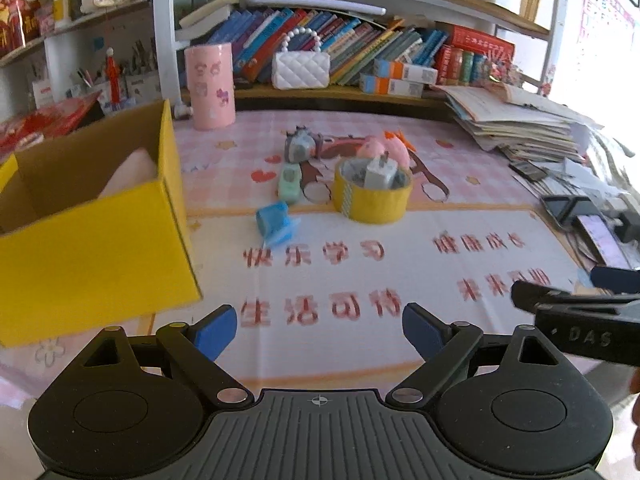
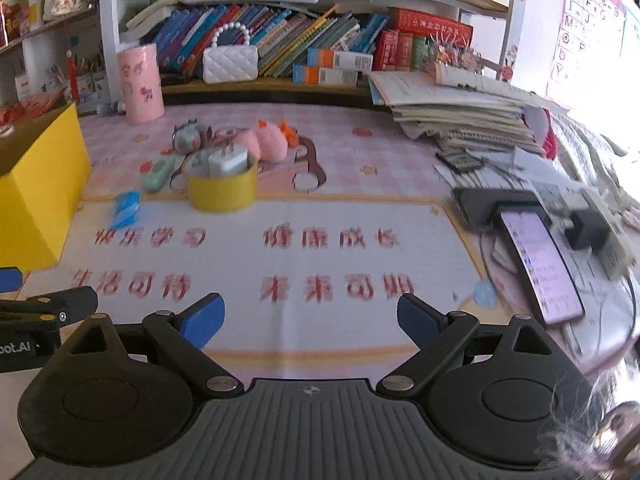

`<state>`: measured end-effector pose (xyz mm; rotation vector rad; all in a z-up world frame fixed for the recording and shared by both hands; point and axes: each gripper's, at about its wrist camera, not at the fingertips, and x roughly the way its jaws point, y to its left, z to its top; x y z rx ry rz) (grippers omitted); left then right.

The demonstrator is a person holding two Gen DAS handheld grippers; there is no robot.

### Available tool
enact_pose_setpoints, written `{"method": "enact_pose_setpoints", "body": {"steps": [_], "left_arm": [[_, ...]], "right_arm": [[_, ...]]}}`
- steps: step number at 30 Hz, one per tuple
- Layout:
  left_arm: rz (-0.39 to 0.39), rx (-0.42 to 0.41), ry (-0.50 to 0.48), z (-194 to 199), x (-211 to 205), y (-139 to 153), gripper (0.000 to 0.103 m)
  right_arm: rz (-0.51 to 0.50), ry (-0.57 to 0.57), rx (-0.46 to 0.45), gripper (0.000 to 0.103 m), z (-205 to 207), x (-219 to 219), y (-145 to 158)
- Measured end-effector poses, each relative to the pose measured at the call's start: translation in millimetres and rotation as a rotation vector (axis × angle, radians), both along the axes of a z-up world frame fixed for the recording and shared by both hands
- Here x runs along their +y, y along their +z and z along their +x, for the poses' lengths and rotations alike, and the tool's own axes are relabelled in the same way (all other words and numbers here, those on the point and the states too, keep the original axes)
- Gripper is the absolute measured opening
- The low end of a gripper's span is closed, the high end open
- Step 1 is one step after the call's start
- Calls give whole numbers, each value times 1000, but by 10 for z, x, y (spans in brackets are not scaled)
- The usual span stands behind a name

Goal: Organize objects
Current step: 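Grasp the blue sponge with the left tool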

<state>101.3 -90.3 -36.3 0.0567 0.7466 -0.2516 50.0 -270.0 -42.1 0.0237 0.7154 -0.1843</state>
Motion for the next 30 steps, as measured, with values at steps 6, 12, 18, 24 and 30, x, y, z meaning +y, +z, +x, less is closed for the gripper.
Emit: {"method": "enact_pose_setpoints", "body": {"steps": [6, 12, 18, 24, 30], "left_arm": [[11, -10, 67, 293, -137, -18, 66], [33, -5, 144, 665, -232, -98, 49], [81, -24, 210, 1070, -307, -193, 48], [108, 33, 235, 1398, -337, -391, 41], [102, 74, 239, 1471, -314, -504, 31]], "right_arm": [[28, 34, -46, 93, 322, -212, 58], [40, 104, -79, 93, 612, -319, 94], [47, 181, -80, 93, 823, -355, 81], [51, 237, -85, 93, 964, -374, 70], [51, 277, -89, 95, 1040, -390, 41]]}}
